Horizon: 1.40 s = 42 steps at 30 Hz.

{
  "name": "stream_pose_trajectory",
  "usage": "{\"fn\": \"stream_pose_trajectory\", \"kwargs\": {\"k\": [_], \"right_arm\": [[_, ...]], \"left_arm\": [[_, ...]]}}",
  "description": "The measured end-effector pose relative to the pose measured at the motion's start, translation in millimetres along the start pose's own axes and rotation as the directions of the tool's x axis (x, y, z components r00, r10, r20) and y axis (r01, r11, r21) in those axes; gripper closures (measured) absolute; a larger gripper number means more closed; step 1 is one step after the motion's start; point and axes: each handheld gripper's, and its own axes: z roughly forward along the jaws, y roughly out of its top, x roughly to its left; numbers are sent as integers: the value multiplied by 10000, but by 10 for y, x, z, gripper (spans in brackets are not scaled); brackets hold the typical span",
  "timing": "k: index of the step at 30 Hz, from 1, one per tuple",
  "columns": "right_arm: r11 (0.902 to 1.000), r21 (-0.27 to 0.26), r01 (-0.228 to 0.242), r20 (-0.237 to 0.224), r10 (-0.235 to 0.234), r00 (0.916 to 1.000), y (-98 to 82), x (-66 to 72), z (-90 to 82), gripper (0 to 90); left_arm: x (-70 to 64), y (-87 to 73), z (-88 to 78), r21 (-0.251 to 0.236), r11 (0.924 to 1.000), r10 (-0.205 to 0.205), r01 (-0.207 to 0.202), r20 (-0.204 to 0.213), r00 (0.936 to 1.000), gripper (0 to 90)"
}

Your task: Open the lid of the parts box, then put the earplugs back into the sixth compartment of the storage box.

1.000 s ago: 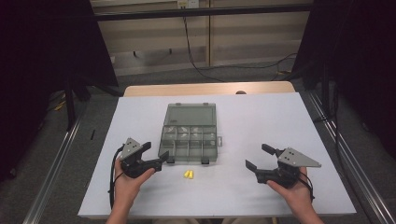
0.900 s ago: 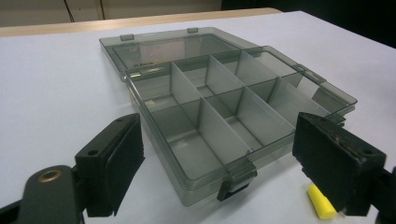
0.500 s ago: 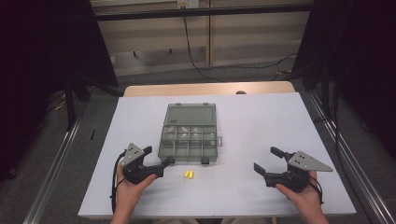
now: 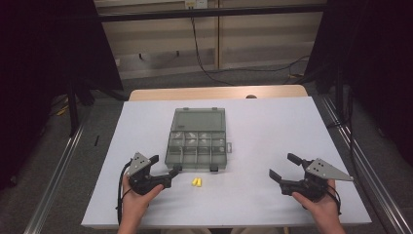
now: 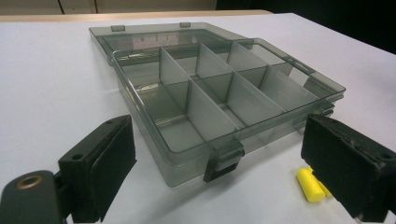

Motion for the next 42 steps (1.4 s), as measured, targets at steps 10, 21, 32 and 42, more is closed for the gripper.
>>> {"fn": "stream_pose_trajectory", "kwargs": {"k": [10, 21, 32, 42], "right_arm": [[10000, 29, 63, 33, -63, 10000, -21, 1, -36, 105], [9991, 131, 410, -37, -409, 9992, -34, 37, -30, 105], [9994, 109, 339, -11, -339, 9994, -29, 31, -30, 108], [9994, 94, 326, 27, -326, 9995, -28, 24, -39, 113]], "left_arm": [[32, -15, -22, -113, 9995, -297, 298, 76, 9995, 85], [5, -38, -66, 288, 9996, -50, 53, -87, 9999, 57], [-166, -79, 4, 1169, 9924, 302, -392, 780, 9965, 91], [-252, -63, 60, 1360, 9896, 271, -462, 1390, 9899, 234]]}}
